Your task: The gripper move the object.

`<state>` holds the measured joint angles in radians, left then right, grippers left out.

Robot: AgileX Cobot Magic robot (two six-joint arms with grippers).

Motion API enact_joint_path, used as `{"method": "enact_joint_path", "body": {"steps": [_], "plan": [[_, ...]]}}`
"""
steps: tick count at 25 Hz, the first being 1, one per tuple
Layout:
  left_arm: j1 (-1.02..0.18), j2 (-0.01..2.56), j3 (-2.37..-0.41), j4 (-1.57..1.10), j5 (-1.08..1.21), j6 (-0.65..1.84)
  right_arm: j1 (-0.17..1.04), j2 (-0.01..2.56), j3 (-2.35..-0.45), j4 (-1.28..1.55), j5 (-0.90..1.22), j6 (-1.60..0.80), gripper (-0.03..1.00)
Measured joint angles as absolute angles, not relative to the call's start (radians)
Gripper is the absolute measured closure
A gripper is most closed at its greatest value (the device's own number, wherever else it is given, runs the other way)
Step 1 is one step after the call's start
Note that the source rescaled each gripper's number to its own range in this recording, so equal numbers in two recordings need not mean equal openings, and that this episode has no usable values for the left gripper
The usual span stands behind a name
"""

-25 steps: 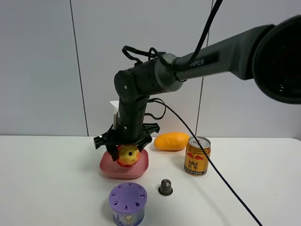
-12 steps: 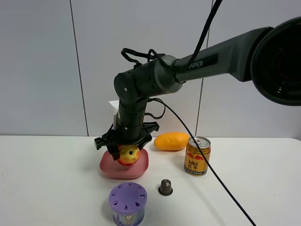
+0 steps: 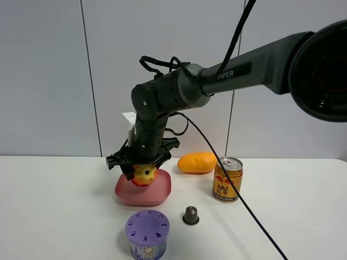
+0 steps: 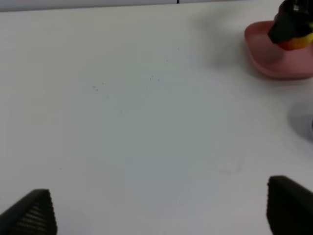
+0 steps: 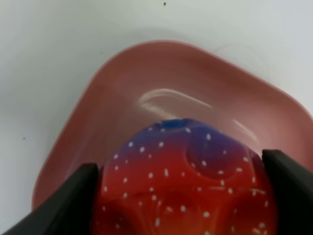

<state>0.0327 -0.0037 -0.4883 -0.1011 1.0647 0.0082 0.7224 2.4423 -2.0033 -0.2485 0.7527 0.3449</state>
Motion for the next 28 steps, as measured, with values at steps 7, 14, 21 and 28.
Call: {"method": "enact_joint_path", "body": {"steps": [7,14,21,28], "plan": [[0.033,-0.004,-0.488,-0.101,1.065,0.008,0.722,2.468,-2.003,-0.249,0.78,0.317,0.83],[0.033,-0.004,-0.488,-0.101,1.065,0.008,0.722,2.468,-2.003,-0.249,0.817,0.301,0.53],[0.033,-0.004,-0.488,-0.101,1.065,0.008,0.722,2.382,-2.003,-0.249,0.924,0.299,0.52],[0.033,-0.004,-0.488,-0.101,1.065,0.008,0.726,2.134,-2.003,-0.25,1.004,0.298,0.52]]}}
